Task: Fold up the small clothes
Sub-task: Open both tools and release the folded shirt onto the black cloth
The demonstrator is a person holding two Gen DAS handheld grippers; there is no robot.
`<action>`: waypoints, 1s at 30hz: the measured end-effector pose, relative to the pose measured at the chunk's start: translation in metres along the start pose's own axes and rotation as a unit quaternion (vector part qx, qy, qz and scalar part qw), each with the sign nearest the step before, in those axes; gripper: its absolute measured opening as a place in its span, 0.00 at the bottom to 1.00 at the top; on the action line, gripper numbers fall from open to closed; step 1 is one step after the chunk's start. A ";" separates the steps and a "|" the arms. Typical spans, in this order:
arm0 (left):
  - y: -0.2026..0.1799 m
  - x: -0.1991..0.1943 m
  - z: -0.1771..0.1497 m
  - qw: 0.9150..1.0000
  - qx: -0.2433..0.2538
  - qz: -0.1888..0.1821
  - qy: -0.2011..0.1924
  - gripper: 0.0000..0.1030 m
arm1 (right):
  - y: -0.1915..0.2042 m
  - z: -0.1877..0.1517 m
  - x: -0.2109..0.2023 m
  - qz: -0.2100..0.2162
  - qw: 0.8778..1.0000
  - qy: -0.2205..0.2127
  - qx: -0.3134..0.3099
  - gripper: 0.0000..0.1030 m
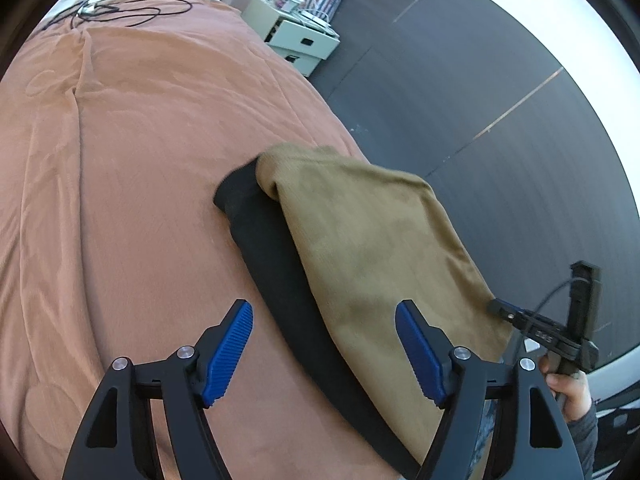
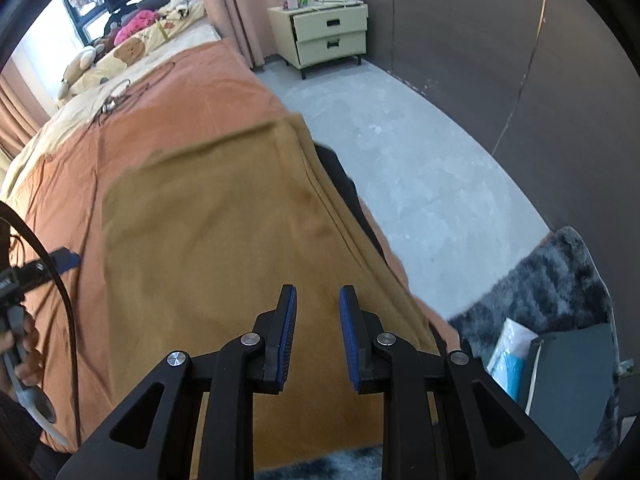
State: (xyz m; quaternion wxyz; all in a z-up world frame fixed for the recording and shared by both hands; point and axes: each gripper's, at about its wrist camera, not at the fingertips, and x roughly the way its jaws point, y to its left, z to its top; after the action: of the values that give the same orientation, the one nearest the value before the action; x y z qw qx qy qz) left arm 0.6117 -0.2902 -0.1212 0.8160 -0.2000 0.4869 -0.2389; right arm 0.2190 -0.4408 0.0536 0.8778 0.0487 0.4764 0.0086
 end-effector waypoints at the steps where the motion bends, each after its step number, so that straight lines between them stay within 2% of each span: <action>1: -0.001 0.000 -0.002 1.000 0.001 -0.001 0.002 0.73 | -0.004 0.000 0.002 -0.001 1.000 0.001 0.007 0.19; 6: -0.006 -0.005 -0.015 1.000 0.004 0.000 0.008 0.73 | -0.027 0.002 0.007 -0.002 0.996 -0.039 0.077 0.18; 8: -0.007 -0.008 -0.018 1.000 0.002 0.001 0.009 0.73 | -0.032 0.003 0.005 -0.019 0.993 -0.054 0.100 0.19; 11: -0.009 -0.015 -0.024 1.000 0.005 0.001 0.007 0.73 | -0.033 -0.006 -0.003 -0.015 0.991 -0.062 0.118 0.19; 18: -0.010 -0.029 -0.024 1.000 -0.002 0.004 0.000 0.73 | -0.027 -0.037 -0.032 -0.006 0.990 -0.077 0.114 0.19; 23: -0.018 -0.052 -0.025 1.000 0.007 0.002 -0.012 0.74 | -0.020 -0.059 -0.061 -0.009 0.991 -0.090 0.102 0.21; 25: -0.022 -0.064 -0.026 1.000 0.013 0.008 -0.021 0.79 | -0.015 -0.067 -0.073 -0.004 0.991 -0.095 0.096 0.45; 26: -0.024 -0.072 -0.027 0.999 0.018 0.014 -0.026 0.83 | -0.011 -0.071 -0.080 -0.006 0.991 -0.102 0.090 0.67; 27: -0.026 -0.080 -0.028 0.999 0.023 0.015 -0.031 0.88 | -0.005 -0.075 -0.090 -0.018 0.991 -0.112 0.078 0.77; 30: -0.035 -0.104 -0.030 0.998 0.043 0.017 -0.047 1.00 | 0.010 -0.086 -0.110 -0.018 0.991 -0.119 0.060 0.83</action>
State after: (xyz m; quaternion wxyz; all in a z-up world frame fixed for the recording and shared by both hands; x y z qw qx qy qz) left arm 0.5352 -0.2603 -0.0431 0.8499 -0.1677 0.4406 -0.2354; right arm 0.0877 -0.4311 0.1001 0.9239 0.0936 0.3686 -0.0421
